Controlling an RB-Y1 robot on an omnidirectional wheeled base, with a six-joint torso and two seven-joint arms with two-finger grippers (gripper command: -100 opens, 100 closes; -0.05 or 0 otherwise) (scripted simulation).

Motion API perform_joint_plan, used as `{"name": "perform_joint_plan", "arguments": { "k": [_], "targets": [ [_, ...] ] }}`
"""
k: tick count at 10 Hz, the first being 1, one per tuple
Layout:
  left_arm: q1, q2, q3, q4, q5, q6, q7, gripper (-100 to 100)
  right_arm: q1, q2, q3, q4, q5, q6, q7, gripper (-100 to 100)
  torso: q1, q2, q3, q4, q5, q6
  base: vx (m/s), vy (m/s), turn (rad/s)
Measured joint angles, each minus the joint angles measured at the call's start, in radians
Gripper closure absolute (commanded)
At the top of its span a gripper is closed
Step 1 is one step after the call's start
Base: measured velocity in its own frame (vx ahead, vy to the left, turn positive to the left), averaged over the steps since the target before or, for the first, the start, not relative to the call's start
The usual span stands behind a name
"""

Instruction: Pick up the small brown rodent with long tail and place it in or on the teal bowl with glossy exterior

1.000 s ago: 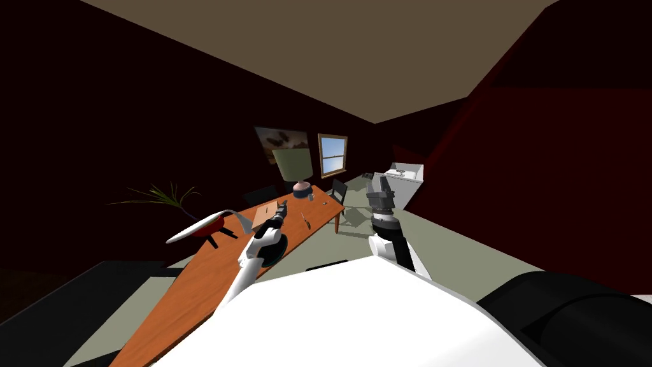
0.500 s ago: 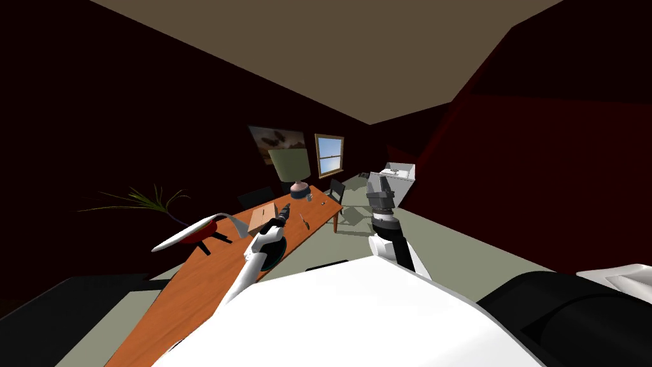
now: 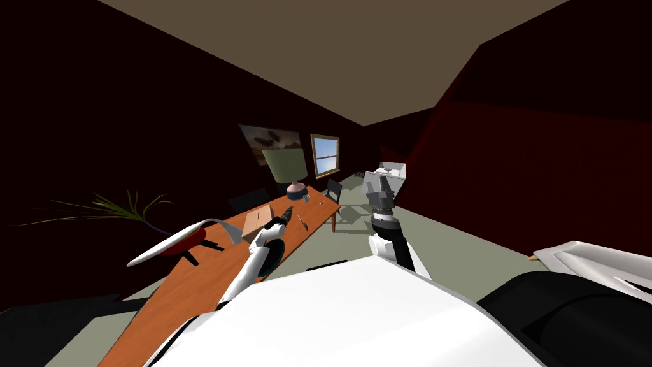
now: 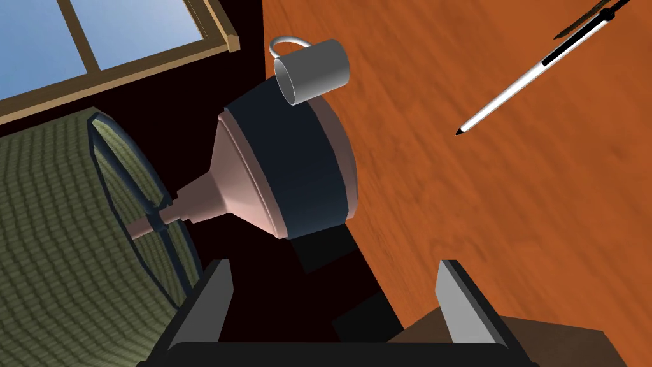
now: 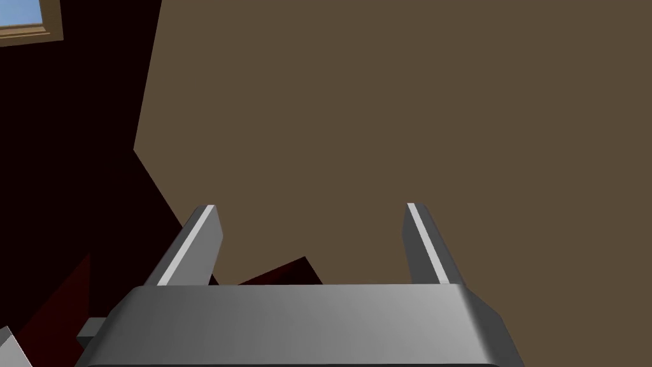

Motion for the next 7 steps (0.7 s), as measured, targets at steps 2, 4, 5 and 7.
{"name": "perform_joint_plan", "arguments": {
  "k": [2,4,5,7],
  "targets": [
    [-0.033,0.003,-0.014,0.074,0.007,0.033,-0.016,-100,0.000,0.000,0.000,0.000,0.000,0.000,0.000,0,0.000,0.000,0.000,0.000,0.000,0.000,-0.002,0.024,-0.137],
    [-0.061,0.005,-0.024,0.118,0.008,0.092,-0.027,-100,0.000,0.000,0.000,0.000,0.000,0.000,0.000,0,0.000,0.000,0.000,0.000,0.000,0.000,-0.003,0.019,-0.114],
    [-0.076,0.010,-0.032,0.157,0.017,0.103,-0.035,-100,0.000,0.000,0.000,0.000,0.000,0.000,0.000,0,0.000,0.000,0.000,0.000,0.000,-0.001,0.000,0.013,-0.127],
    [-0.104,0.021,-0.049,0.229,0.036,0.135,-0.053,-100,0.000,0.000,0.000,0.000,0.000,0.000,0.000,0,0.000,0.000,0.000,0.000,0.000,-0.001,0.005,0.014,-0.118]
  ]
}}
